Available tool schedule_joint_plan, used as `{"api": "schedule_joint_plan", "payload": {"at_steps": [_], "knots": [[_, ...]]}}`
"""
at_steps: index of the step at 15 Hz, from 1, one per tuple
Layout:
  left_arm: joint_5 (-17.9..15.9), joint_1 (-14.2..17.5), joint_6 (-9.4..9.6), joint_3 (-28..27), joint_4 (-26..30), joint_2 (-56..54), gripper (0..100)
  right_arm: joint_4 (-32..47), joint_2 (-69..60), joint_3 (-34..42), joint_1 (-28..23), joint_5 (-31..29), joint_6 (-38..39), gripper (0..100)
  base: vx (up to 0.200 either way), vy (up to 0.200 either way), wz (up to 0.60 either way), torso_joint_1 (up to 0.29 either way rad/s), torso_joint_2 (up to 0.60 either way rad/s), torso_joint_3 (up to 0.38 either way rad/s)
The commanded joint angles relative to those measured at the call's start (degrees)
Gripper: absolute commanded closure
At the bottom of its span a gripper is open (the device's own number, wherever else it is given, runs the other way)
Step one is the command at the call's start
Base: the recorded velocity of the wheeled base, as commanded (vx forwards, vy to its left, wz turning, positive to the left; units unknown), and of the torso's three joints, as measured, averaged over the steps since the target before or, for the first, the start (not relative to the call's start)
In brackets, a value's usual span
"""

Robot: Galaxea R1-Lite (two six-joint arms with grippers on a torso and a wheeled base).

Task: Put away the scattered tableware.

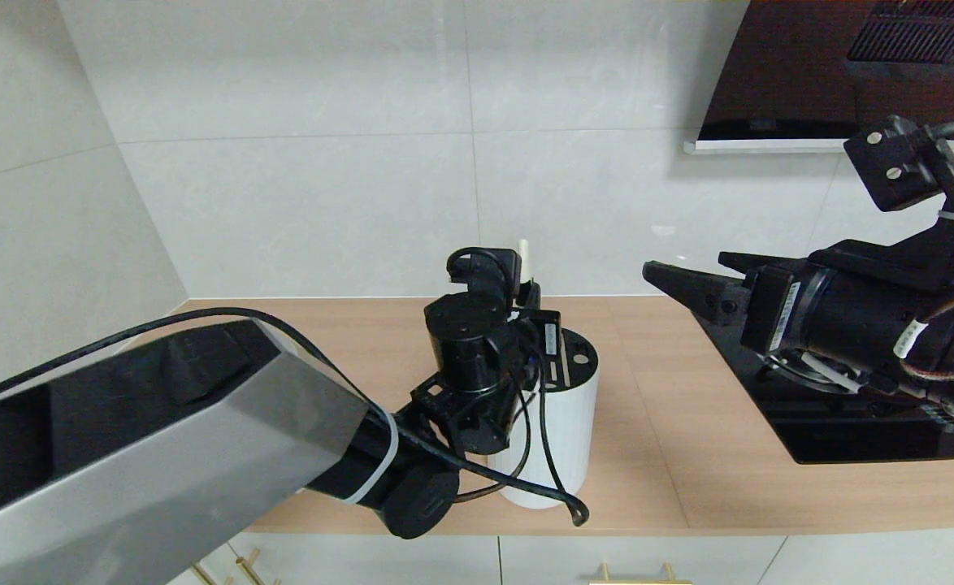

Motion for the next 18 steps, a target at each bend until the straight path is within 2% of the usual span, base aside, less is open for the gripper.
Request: {"api": "schedule_joint_plan", "payload": {"at_steps": [1,6,7,14,18], "knots": [[0.0,-0.1,-0.11,0.0,0.1,1.5,100,0.0,0.5,0.0,0.0,0.0,0.0,0,0.0,0.0,0.0,0.0,0.0,0.0],[0.1,-0.1,-0.2,0.0,0.1,1.7,100,-0.1,0.8,0.0,0.0,0.0,0.0,0,0.0,0.0,0.0,0.0,0.0,0.0],[0.1,-0.1,-0.29,0.0,0.1,1.7,0,-0.1,0.8,0.0,0.0,0.0,0.0,0,0.0,0.0,0.0,0.0,0.0,0.0],[0.4,-0.5,-0.55,1.0,-0.1,0.5,0,-0.1,0.7,0.0,0.0,0.0,0.0,0,0.0,0.0,0.0,0.0,0.0,0.0],[0.1,-0.9,-0.29,5.1,-2.3,-6.9,0,-0.1,0.4,0.0,0.0,0.0,0.0,0,0.0,0.0,0.0,0.0,0.0,0.0]]}}
